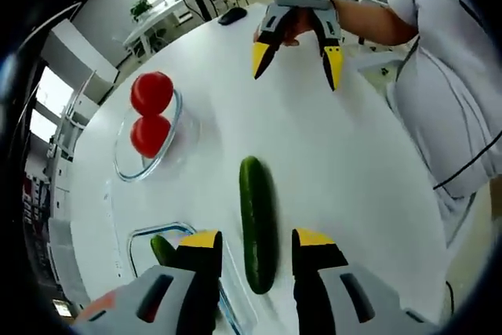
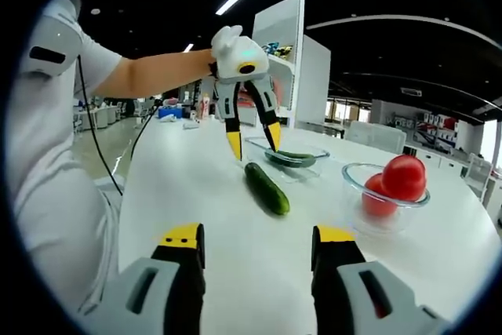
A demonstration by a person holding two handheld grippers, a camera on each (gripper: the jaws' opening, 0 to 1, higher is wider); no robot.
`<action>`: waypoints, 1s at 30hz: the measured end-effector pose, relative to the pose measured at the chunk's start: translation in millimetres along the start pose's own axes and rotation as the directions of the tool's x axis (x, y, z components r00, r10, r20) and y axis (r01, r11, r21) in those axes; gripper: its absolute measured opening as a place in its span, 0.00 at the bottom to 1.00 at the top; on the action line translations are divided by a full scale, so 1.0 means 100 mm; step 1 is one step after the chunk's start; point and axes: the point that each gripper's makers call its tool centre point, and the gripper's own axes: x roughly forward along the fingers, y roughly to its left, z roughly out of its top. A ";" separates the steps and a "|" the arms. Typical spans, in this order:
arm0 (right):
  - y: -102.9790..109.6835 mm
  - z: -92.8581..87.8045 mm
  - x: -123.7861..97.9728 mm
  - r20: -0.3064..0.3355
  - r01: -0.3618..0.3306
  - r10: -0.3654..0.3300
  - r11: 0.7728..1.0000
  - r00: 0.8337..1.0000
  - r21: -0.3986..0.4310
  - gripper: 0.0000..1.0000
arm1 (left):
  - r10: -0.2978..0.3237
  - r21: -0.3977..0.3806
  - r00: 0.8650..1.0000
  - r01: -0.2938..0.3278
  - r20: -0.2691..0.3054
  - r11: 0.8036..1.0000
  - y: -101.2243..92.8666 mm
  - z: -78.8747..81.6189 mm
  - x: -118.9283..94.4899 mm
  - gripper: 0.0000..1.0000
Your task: Sort the scattered tomatoes and cucumbers on the table and place them into their respective storage containers
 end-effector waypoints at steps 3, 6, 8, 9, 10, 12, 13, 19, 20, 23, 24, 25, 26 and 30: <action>0.04 0.01 0.00 0.010 -0.011 0.011 1.000 1.000 0.003 0.55 | 0.004 0.016 1.000 -0.004 -0.011 1.000 0.02 0.01 0.07 0.36; 0.07 0.01 0.00 0.006 -0.021 0.021 1.000 1.000 -0.007 0.55 | -0.008 0.021 1.000 0.008 -0.029 1.000 0.00 0.00 0.14 0.36; 0.08 0.01 0.01 0.004 -0.022 0.022 1.000 1.000 -0.008 0.55 | -0.018 0.021 0.999 0.019 -0.044 1.000 -0.02 -0.02 0.20 0.36; 0.08 0.01 0.01 0.003 -0.023 0.023 1.000 1.000 -0.009 0.55 | -0.023 0.019 0.999 0.023 -0.049 1.000 -0.02 -0.02 0.21 0.36; 0.09 0.00 0.01 0.003 -0.024 0.024 1.000 1.000 -0.009 0.55 | -0.025 0.010 0.998 0.026 -0.057 1.000 -0.02 -0.03 0.23 0.36; 0.09 0.00 0.01 0.002 -0.024 0.024 1.000 1.000 -0.008 0.55 | -0.026 -0.012 0.997 0.025 -0.072 1.000 -0.01 -0.06 0.26 0.36; 0.09 -0.01 0.01 0.001 -0.025 0.025 1.000 1.000 -0.008 0.55 | -0.027 -0.016 0.997 0.026 -0.077 1.000 -0.01 -0.07 0.28 0.35; 0.12 -0.03 0.01 -0.004 -0.033 0.033 0.999 0.999 -0.012 0.54 | -0.028 -0.028 0.995 0.025 -0.091 0.999 0.04 -0.15 0.38 0.33; 0.12 -0.03 0.01 -0.007 -0.034 0.034 0.999 0.999 -0.013 0.54 | -0.035 -0.035 0.995 0.032 -0.097 0.999 0.03 -0.17 0.40 0.32; 0.15 -0.04 0.02 -0.015 -0.035 0.035 0.999 0.999 -0.019 0.54 | -0.056 -0.060 0.993 0.050 -0.106 0.997 0.00 -0.21 0.46 0.32; 0.15 -0.05 0.02 -0.020 -0.034 0.033 0.999 0.999 -0.025 0.54 | -0.058 -0.059 0.992 0.052 -0.109 0.997 -0.01 -0.22 0.47 0.32; 0.15 -0.06 0.02 -0.021 -0.033 0.032 0.999 0.999 -0.027 0.54 | -0.062 -0.059 0.991 0.055 -0.116 0.997 -0.02 -0.24 0.48 0.32; 0.16 -0.06 0.02 -0.019 -0.033 0.032 0.999 0.999 -0.023 0.54 | -0.063 -0.061 0.991 0.056 -0.119 0.997 -0.02 -0.24 0.49 0.32; 0.18 -0.06 0.04 -0.013 -0.033 0.033 0.999 0.999 -0.010 0.54 | -0.085 -0.079 0.990 0.077 -0.112 0.994 -0.04 -0.25 0.51 0.31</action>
